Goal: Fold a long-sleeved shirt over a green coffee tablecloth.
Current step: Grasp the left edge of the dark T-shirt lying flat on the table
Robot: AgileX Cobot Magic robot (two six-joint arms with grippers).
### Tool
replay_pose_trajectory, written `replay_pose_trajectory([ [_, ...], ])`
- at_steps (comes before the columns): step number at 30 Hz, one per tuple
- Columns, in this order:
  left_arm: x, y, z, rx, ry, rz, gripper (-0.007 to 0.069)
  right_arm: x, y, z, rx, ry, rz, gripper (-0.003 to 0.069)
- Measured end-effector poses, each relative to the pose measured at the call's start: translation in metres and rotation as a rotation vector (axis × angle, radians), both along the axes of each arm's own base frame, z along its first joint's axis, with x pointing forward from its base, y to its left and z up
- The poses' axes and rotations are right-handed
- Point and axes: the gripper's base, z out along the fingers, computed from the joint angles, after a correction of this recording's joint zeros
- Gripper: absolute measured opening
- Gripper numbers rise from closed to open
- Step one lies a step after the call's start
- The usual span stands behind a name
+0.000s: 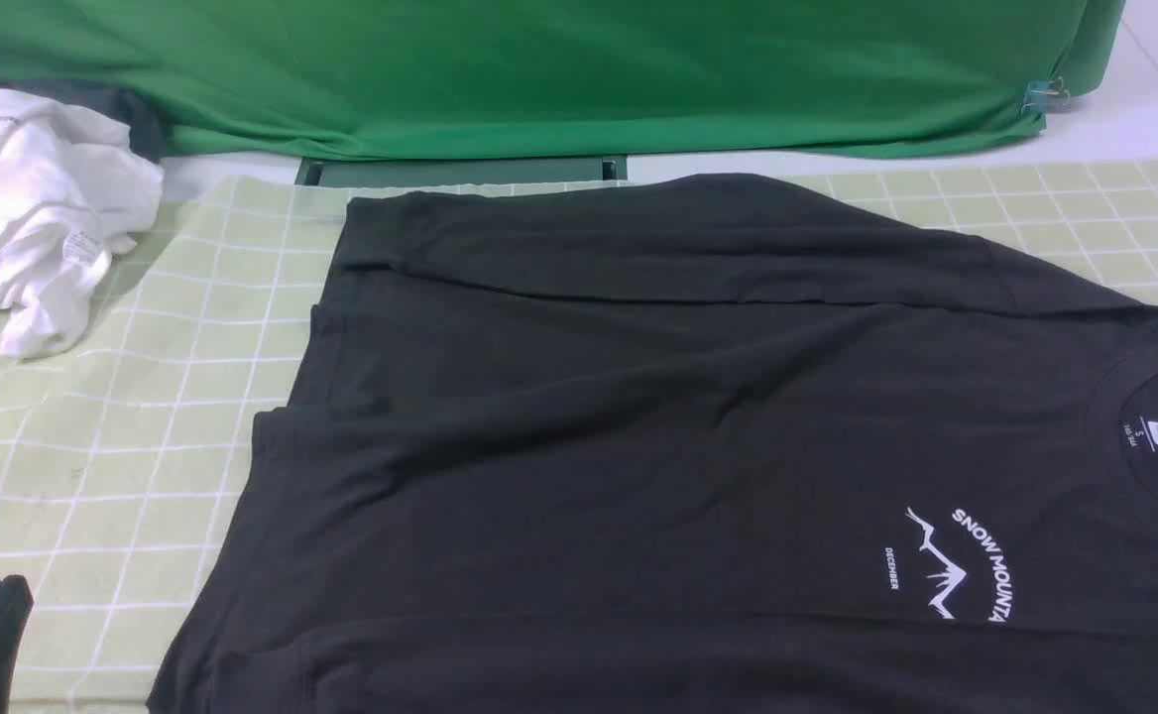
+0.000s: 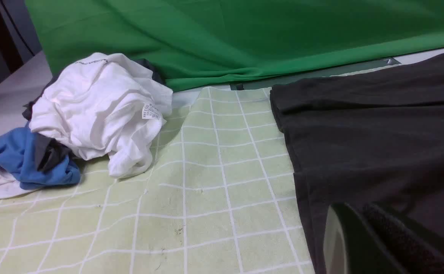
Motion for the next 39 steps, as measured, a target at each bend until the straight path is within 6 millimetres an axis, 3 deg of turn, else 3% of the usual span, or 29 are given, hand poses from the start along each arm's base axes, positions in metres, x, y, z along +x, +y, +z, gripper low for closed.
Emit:
replay_pose_trajectory([
  [21, 0.0, 0.0, 0.003, 0.003, -0.036, 0.003, 0.0035, 0.0, 0.0, 0.0, 0.0, -0.001, 0.0, 0.0244],
  [26, 0.0, 0.001, 0.02, -0.377, -0.223, 0.016, 0.0035, 0.0, 0.0, 0.0, 0.0, -0.001, 0.0, 0.0244],
  [32, -0.003, 0.007, 0.037, -0.558, -0.437, 0.033, 0.0035, 0.0, 0.0, 0.0, 0.0, -0.002, 0.0, 0.0244],
  [36, -0.01, 0.012, 0.051, -0.778, -0.619, 0.001, 0.0035, 0.0, 0.0, 0.001, 0.0, -0.016, 0.0, 0.0244],
  [39, -0.014, 0.013, 0.059, -0.818, -0.717, -0.04, 0.0035, 0.001, 0.0, 0.002, 0.006, -0.026, 0.0, 0.0244],
])
